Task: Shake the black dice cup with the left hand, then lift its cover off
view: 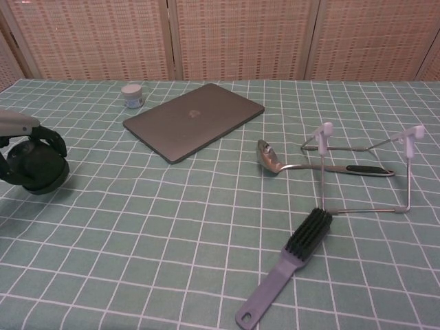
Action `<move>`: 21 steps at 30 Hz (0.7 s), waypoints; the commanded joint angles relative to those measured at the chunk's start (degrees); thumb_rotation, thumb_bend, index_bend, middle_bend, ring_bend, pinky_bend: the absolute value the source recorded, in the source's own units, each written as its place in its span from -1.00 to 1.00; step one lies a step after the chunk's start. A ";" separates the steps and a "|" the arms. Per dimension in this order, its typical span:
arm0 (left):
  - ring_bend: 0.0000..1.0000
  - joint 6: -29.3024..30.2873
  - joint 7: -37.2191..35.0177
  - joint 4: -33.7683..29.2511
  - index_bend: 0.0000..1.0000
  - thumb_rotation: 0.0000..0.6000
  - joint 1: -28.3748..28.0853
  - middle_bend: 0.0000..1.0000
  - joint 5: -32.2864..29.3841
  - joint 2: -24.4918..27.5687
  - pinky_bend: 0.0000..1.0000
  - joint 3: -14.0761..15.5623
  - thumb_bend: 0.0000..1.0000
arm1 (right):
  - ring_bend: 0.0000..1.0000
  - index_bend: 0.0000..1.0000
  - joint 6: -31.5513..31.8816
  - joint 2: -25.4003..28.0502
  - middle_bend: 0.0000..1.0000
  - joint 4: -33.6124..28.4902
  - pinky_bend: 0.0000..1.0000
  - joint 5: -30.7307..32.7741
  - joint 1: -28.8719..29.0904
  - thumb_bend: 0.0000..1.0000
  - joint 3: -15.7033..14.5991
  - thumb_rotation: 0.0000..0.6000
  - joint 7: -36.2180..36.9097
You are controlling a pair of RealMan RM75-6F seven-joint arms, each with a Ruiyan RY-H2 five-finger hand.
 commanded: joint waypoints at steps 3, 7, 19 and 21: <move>0.50 4.20 -10.75 1.20 0.61 1.00 3.75 0.66 4.73 -0.70 1.00 -4.41 0.36 | -1.00 -1.00 -0.11 -0.04 -1.00 0.04 -1.00 0.11 0.06 -0.58 0.07 1.00 -0.01; 0.50 15.54 -34.70 2.39 0.62 1.00 9.88 0.68 11.07 -3.40 1.00 -10.86 0.36 | -1.00 -1.00 -0.38 -0.19 -1.00 0.04 -1.00 0.33 0.19 -0.58 0.12 1.00 0.35; 0.50 12.23 -76.06 4.77 0.62 1.00 12.83 0.69 18.45 -0.95 1.00 -15.16 0.36 | -1.00 -1.00 -1.01 -0.69 -1.00 -0.18 -1.00 0.16 0.37 -0.58 -0.11 1.00 -0.53; 0.50 11.44 -73.89 5.20 0.62 1.00 12.28 0.69 21.07 -0.87 1.00 -13.64 0.36 | -1.00 -1.00 -1.11 -0.73 -1.00 -0.18 -1.00 0.26 0.39 -0.58 -0.10 1.00 -0.59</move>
